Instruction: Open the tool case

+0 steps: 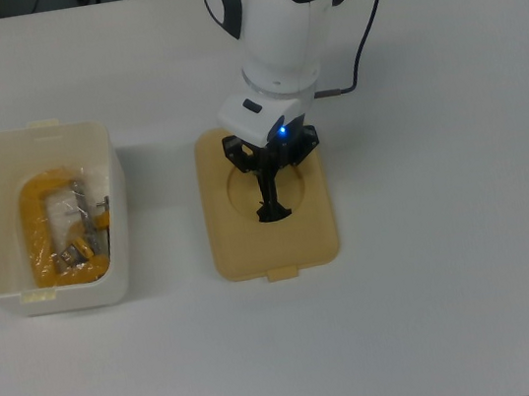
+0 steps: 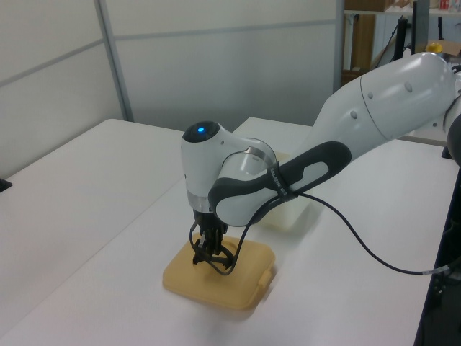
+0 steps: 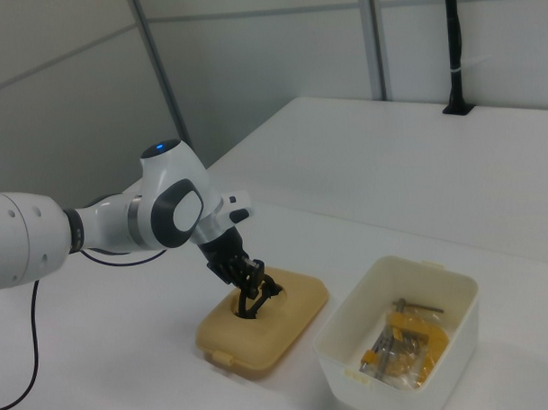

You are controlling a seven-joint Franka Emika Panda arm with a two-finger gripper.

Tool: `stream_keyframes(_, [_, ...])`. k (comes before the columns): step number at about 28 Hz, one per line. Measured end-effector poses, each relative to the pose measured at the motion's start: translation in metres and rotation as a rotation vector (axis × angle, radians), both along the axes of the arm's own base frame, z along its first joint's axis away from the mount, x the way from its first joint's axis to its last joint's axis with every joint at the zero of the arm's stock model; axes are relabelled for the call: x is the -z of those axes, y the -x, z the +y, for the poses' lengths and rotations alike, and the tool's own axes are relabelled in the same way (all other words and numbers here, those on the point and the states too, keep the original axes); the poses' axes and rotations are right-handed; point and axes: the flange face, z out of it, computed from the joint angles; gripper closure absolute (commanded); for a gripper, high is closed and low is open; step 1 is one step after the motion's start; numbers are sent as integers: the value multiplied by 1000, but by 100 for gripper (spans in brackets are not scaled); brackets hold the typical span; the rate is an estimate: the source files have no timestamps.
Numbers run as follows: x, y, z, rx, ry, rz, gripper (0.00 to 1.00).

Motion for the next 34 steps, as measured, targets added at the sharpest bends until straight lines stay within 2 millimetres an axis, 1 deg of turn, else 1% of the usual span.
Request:
stream_keyframes(2, [4,1,3,-4,5,4,94])
stream_keyframes(3, [6,1,4,-6,8,7,78])
stream_keyframes(4, [9,1,5,-7,12,10,69])
stream_keyframes(5, [11,2,6,-8,15,12,57])
stream_keyframes(6, [13,2,6,-10,17,14,47])
stream_keyframes(7, [14,2,7,-11,18,16,41])
stream_keyframes(8, [15,2,7,-11,19,17,18])
stream_keyframes(9, [15,2,7,-12,20,17,0])
stream_keyframes(14, [15,2,4,-25,27,26,0])
stream_keyframes(17, [7,-1,-5,-15,34,30,0])
stream_keyframes(19, [-4,-2,-17,-10,42,44,0])
stream_keyframes(24, [-52,2,-55,-20,46,89,0])
stream_keyframes(25, [-67,5,-67,-23,46,100,0])
stream_keyframes(29, [-105,18,-103,-20,45,124,0])
stream_keyframes(30, [-118,22,-115,-13,44,124,0])
stream_keyframes(34, [-149,28,-139,20,40,93,0])
